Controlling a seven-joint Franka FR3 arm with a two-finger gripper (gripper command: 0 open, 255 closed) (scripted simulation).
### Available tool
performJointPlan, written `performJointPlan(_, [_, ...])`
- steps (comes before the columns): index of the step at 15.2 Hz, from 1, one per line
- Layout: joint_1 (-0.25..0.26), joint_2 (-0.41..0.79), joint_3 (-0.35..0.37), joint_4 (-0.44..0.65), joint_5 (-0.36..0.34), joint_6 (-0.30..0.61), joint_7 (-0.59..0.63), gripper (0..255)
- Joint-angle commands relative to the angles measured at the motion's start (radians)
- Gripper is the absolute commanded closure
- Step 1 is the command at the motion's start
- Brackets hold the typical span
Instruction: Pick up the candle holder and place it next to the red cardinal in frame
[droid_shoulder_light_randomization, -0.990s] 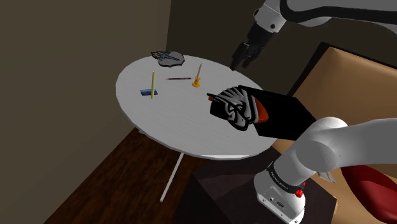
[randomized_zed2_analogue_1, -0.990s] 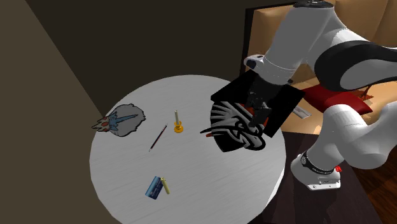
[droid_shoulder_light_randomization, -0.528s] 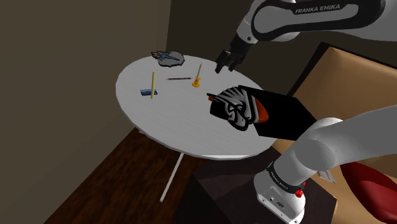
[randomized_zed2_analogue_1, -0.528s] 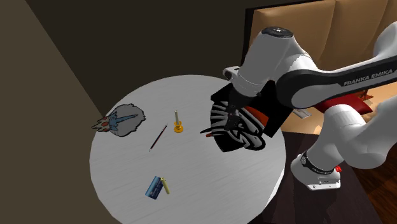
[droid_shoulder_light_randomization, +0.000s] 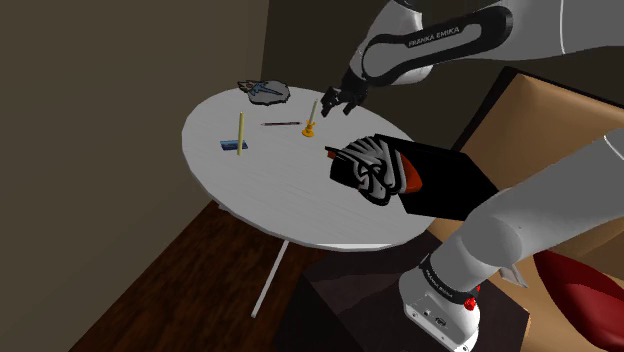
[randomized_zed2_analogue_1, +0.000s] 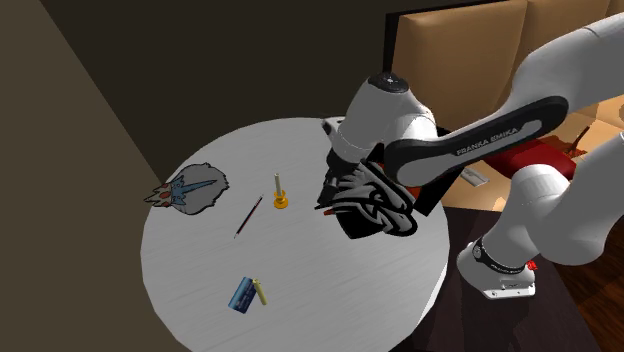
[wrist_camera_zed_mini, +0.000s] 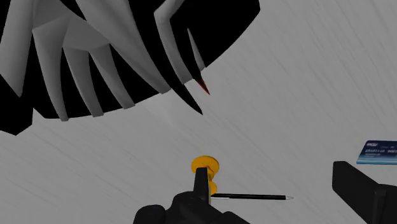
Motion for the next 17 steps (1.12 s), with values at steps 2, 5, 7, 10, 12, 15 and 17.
performJointPlan(2, [-0.02, 0.121, 0.004, 0.055, -0.032, 0.096, 0.047, 0])
performJointPlan(5, [-0.036, 0.232, 0.0, 0.117, -0.072, 0.173, 0.096, 0])
performJointPlan(7, [-0.044, 0.306, -0.007, 0.166, -0.101, 0.216, 0.131, 0])
performJointPlan(10, [-0.048, 0.415, -0.027, 0.247, -0.143, 0.27, 0.183, 0])
performJointPlan(12, [-0.046, 0.487, -0.044, 0.308, -0.165, 0.299, 0.215, 0])
performJointPlan(15, [-0.042, 0.532, -0.053, 0.337, -0.171, 0.321, 0.224, 0])
performJointPlan(17, [-0.042, 0.56, -0.055, 0.35, -0.174, 0.335, 0.226, 0])
